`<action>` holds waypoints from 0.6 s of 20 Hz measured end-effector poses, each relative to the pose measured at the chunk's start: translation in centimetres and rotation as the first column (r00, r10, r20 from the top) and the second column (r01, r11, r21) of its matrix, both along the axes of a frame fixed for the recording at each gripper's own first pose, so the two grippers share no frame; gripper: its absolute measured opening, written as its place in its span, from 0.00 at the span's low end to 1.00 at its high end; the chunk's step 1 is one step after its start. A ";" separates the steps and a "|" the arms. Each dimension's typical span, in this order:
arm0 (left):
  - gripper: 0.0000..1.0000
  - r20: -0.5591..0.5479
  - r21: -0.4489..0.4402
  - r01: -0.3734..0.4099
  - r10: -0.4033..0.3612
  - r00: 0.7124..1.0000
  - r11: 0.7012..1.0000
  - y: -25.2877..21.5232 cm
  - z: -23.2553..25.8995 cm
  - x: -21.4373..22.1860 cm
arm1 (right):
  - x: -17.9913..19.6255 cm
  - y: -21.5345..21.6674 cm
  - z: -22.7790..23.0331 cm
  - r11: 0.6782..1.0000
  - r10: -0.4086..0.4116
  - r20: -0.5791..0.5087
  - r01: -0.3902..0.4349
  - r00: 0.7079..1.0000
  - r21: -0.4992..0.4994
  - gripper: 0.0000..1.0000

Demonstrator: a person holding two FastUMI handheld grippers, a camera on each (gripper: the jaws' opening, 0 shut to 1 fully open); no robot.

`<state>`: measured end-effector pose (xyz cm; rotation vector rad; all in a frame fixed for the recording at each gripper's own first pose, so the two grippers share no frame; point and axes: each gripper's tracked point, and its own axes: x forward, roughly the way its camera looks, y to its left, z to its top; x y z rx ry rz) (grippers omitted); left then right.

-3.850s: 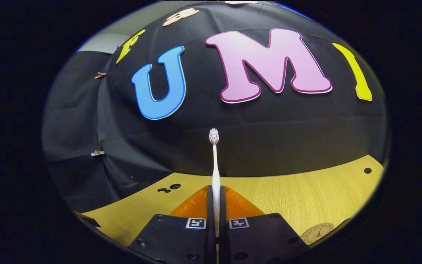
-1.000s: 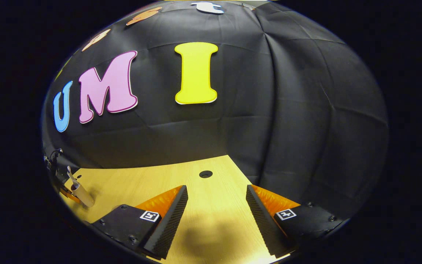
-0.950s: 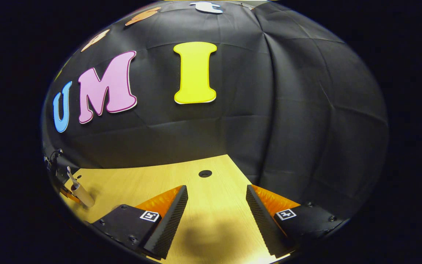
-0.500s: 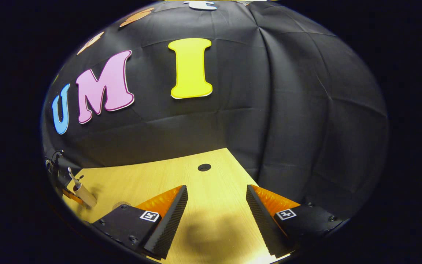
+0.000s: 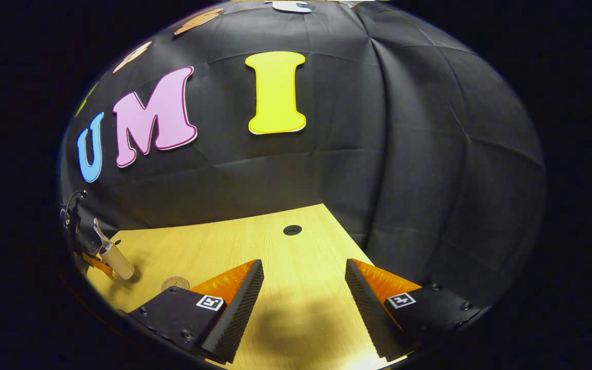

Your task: Put the toothbrush and toothpaste on the desktop into the cup, then pick up the cup and place it on the coaster on the desktop.

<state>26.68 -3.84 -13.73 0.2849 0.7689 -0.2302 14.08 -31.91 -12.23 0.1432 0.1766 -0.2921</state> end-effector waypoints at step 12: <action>0.21 -0.036 0.038 0.257 -0.256 0.966 0.966 -13.6 -0.8 1.5 | -0.2 1.1 -0.5 1.000 0.006 0.007 -0.006 1.000 0.013 0.98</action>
